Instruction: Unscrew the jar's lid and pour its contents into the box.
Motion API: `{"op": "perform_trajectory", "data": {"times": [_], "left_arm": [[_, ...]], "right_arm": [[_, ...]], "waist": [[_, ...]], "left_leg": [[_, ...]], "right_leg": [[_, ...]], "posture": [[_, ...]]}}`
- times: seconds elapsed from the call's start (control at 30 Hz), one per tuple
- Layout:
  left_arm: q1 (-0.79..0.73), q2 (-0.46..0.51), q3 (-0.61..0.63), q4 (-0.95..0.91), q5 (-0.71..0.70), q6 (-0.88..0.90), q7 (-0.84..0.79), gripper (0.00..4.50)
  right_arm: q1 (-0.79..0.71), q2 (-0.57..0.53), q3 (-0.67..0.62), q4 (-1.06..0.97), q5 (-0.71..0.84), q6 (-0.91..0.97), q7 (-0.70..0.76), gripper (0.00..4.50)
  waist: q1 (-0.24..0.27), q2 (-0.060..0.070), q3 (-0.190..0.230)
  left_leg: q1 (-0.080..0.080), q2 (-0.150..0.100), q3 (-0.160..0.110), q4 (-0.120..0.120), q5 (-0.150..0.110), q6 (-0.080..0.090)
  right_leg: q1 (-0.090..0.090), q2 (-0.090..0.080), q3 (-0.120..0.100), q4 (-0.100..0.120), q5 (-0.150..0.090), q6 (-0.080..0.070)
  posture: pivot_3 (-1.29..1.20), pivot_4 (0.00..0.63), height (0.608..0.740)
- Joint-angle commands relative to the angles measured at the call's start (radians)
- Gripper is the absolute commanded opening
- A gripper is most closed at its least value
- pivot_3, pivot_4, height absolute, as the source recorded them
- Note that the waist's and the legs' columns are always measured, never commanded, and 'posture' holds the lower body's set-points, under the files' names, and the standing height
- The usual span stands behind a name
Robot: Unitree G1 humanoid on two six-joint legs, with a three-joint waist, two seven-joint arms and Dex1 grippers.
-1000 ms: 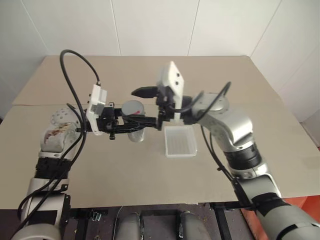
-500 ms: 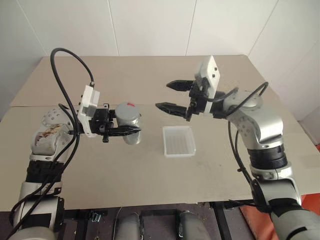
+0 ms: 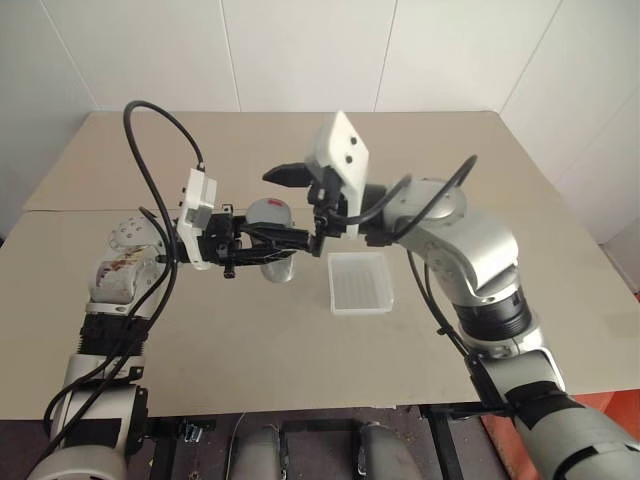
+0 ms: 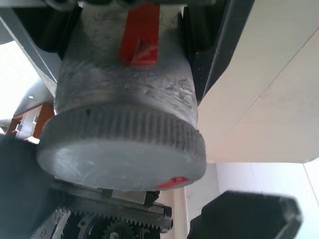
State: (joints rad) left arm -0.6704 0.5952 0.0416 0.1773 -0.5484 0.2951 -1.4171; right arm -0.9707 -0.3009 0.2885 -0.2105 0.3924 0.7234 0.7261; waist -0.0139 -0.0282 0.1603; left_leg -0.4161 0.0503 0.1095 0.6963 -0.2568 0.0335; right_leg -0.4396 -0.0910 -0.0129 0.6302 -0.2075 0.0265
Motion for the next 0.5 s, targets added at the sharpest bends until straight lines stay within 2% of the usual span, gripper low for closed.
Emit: {"op": "perform_trajectory", "data": {"times": [0.03, 0.5], "left_arm": [[-0.022, 0.011, 0.016, -0.025, -0.010, -0.017, -0.011, 1.98], [0.000, 0.037, 0.029, -0.038, -0.018, -0.016, -0.012, 1.98]], "right_arm": [[-0.018, -0.007, -0.020, 0.000, -0.029, -0.017, -0.013, 4.47], [0.045, -0.155, -0.165, -0.044, 0.072, -0.013, 0.055, 4.47]], "waist": [[0.001, 0.000, 0.000], [0.002, 0.000, 0.000]], "left_leg": [[0.000, 0.000, 0.000, 0.000, 0.000, 0.000], [0.000, 0.000, 0.000, 0.000, 0.000, 0.000]], "right_leg": [[0.000, 0.000, 0.000, 0.000, 0.000, 0.000], [0.000, 0.000, 0.000, 0.000, 0.000, 0.000]], "posture": [[0.00, 0.150, 0.740], [0.00, 0.150, 0.740]]}}
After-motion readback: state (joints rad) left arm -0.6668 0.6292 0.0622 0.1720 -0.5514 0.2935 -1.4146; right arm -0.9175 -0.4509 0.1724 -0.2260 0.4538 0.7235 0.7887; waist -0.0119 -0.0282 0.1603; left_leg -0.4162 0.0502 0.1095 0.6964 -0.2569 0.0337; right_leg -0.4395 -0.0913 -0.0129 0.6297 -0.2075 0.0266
